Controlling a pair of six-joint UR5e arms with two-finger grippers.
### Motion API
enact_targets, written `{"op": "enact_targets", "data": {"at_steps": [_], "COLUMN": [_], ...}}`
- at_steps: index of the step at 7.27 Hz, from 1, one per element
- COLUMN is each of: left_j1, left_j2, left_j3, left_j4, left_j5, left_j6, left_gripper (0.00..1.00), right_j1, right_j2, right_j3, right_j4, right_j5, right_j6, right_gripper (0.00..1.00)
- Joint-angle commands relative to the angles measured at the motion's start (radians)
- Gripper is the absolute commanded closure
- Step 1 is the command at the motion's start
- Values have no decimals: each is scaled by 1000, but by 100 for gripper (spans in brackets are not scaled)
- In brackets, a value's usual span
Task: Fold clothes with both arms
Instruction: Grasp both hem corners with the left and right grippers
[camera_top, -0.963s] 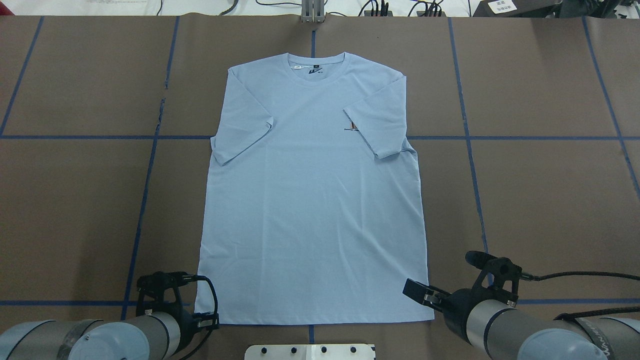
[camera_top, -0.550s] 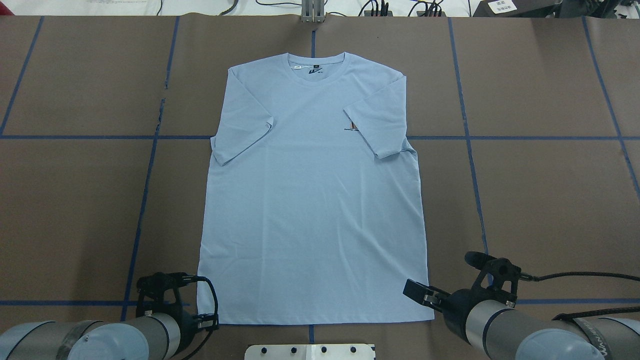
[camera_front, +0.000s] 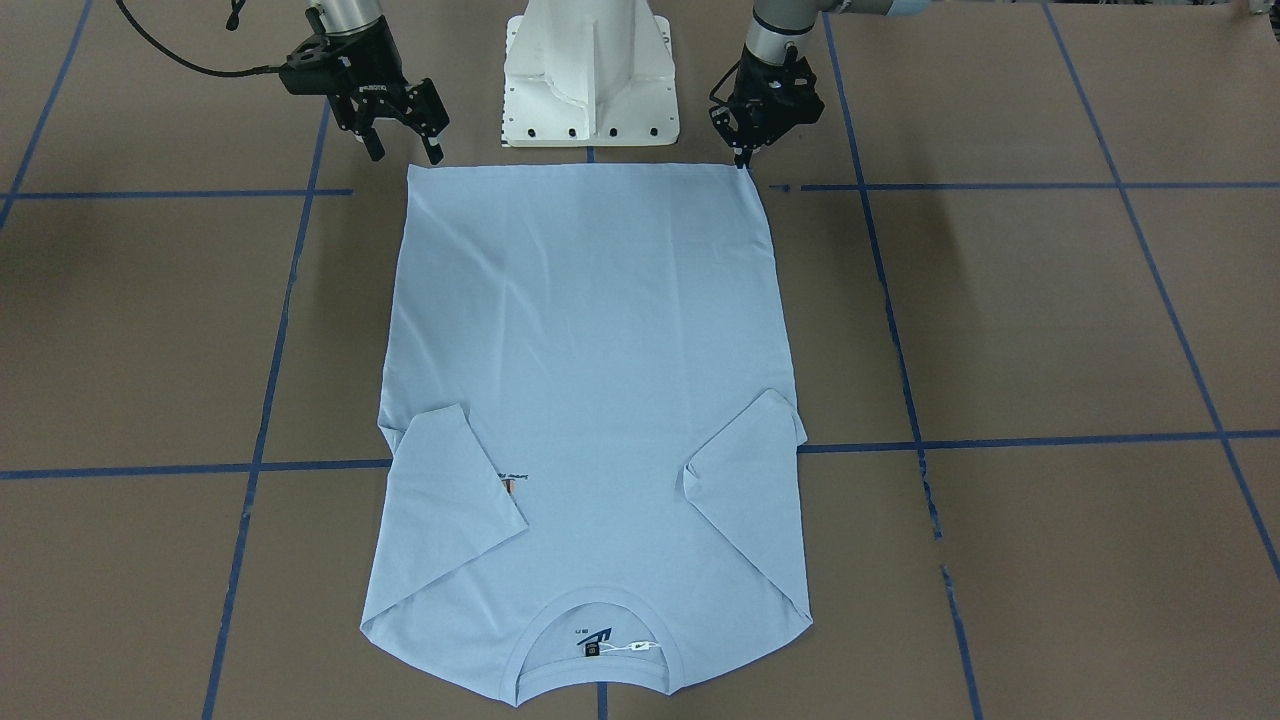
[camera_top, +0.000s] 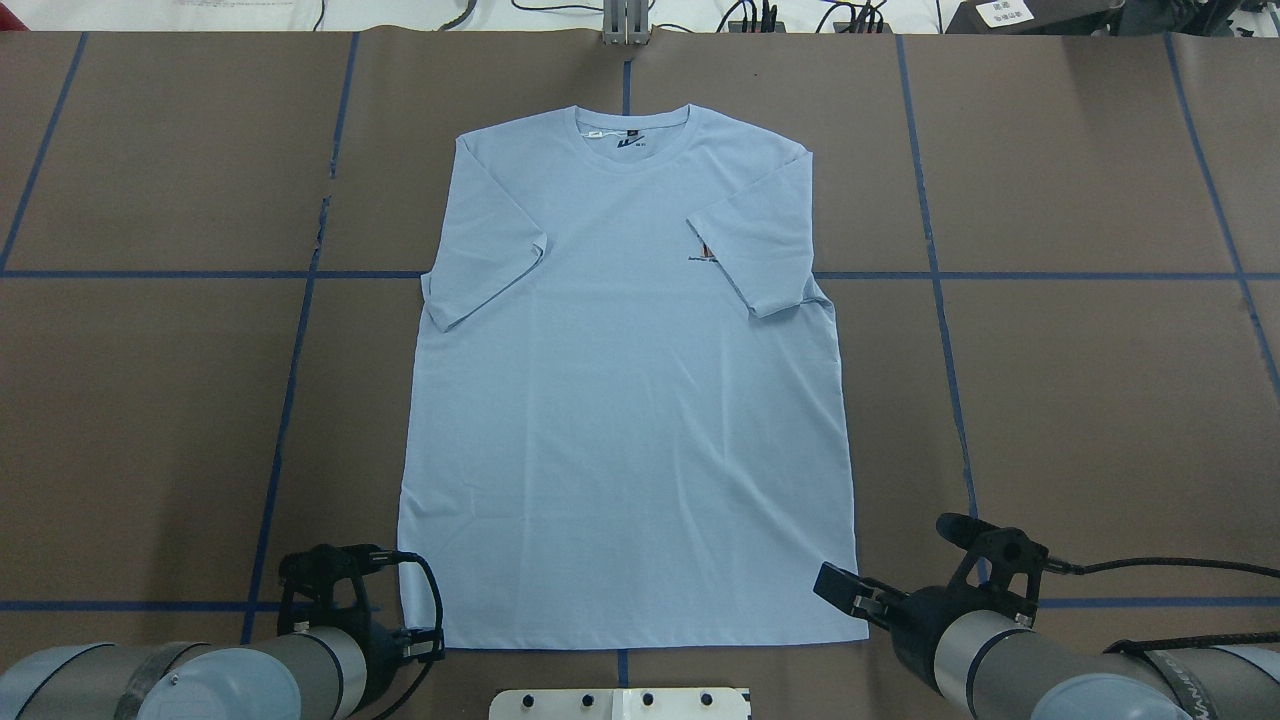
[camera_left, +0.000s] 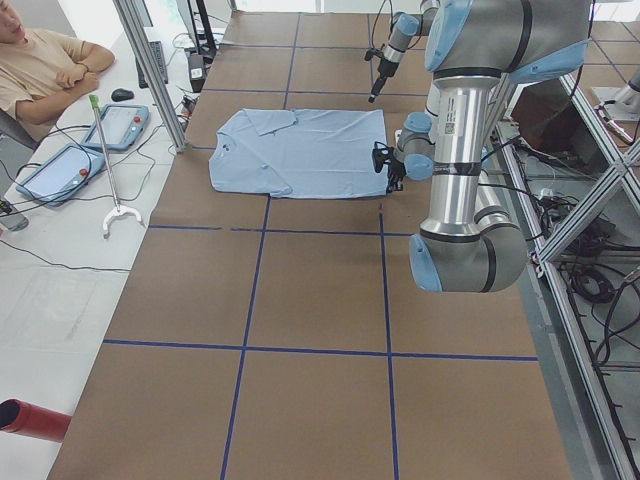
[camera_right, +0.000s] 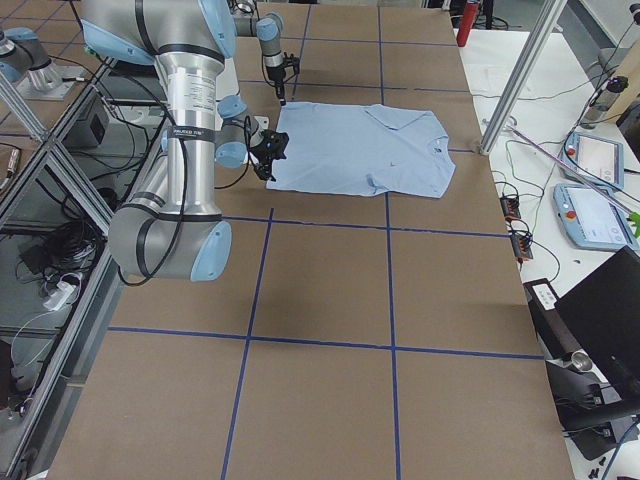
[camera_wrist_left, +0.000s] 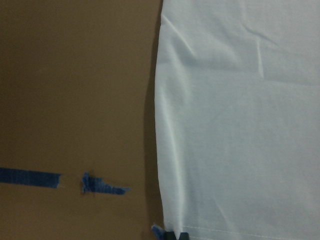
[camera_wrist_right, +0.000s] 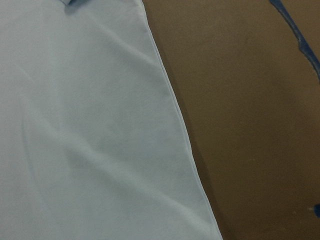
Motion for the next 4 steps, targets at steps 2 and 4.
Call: {"op": "enact_targets", "data": {"at_steps": [2,4], "left_j1": [-4,1], "left_j2": [-2,0], "left_j3": [-28,-39], "left_j4": [0,1], "left_j5": [46,81], "left_j6": [-11,-34], "left_gripper": [100,100], "right_j1": [-83,-108], "right_j2": [-5,9], "right_j3": [-18,-80], "right_j4": [-95,-94], "right_j5": [-56,-79], "right_j6": [122,144], "right_gripper": [9,9]}}
